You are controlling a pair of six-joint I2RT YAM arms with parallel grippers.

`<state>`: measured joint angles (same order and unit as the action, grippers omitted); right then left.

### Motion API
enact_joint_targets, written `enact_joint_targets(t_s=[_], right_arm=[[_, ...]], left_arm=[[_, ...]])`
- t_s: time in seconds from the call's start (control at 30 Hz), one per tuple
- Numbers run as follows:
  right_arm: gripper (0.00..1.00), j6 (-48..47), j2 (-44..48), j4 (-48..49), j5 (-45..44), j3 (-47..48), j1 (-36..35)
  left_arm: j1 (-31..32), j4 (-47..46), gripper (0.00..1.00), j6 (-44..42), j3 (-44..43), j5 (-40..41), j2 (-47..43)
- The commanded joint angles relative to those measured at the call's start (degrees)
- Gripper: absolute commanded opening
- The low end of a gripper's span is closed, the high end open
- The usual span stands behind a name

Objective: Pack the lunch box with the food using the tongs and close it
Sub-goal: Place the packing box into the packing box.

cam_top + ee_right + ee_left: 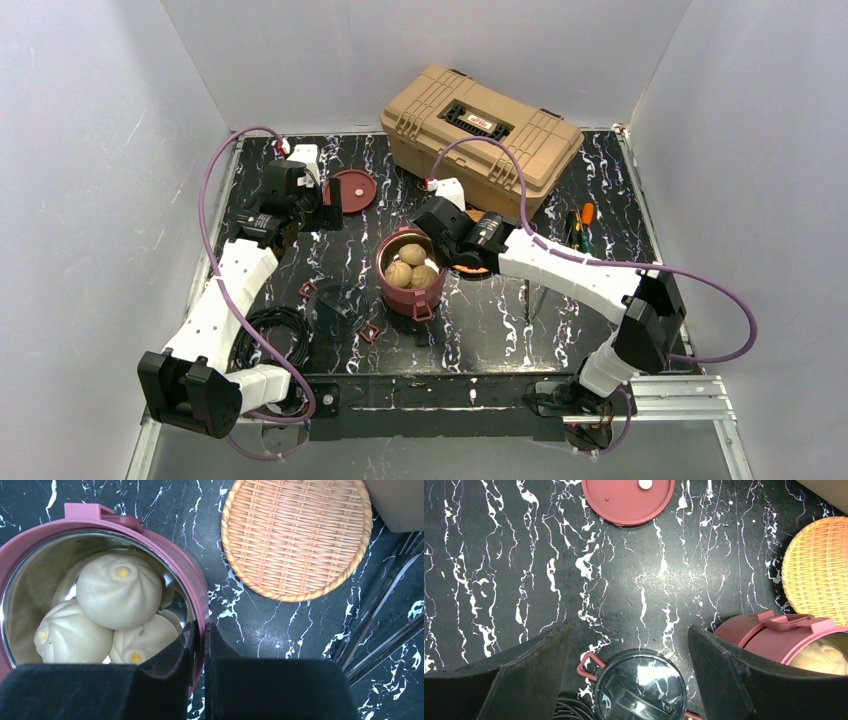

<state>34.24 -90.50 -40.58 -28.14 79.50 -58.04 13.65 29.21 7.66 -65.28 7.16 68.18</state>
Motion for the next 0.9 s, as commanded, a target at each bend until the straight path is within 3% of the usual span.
enact_joint_targets(t_s=[0.0,0.53,0.73,0.87], right_arm=[[0.01,0.6,-1.1,0.4,-3.5,3.3,-0.1],[0.02,0.6,-2.7,-0.7,-2.7,5.0,-1.3],[0.47,-1.6,2.6,2.6,-1.3,3.1,-1.2],[0.67,-3.9,8.1,6.4,2.2,-0.6,-1.2]], left_arm=[[-0.2,0.8,0.85,0.5,-0.6,-0.8,-0.1],[-0.2,0.6,0.85,1.2,-0.7,-3.0,-0.4],[-0.2,-0.8,0.85,3.4,-0.3,-11.5,-0.3],[-0.2,-1.7,0.86,4.4,-0.1,-16.3,-0.2]])
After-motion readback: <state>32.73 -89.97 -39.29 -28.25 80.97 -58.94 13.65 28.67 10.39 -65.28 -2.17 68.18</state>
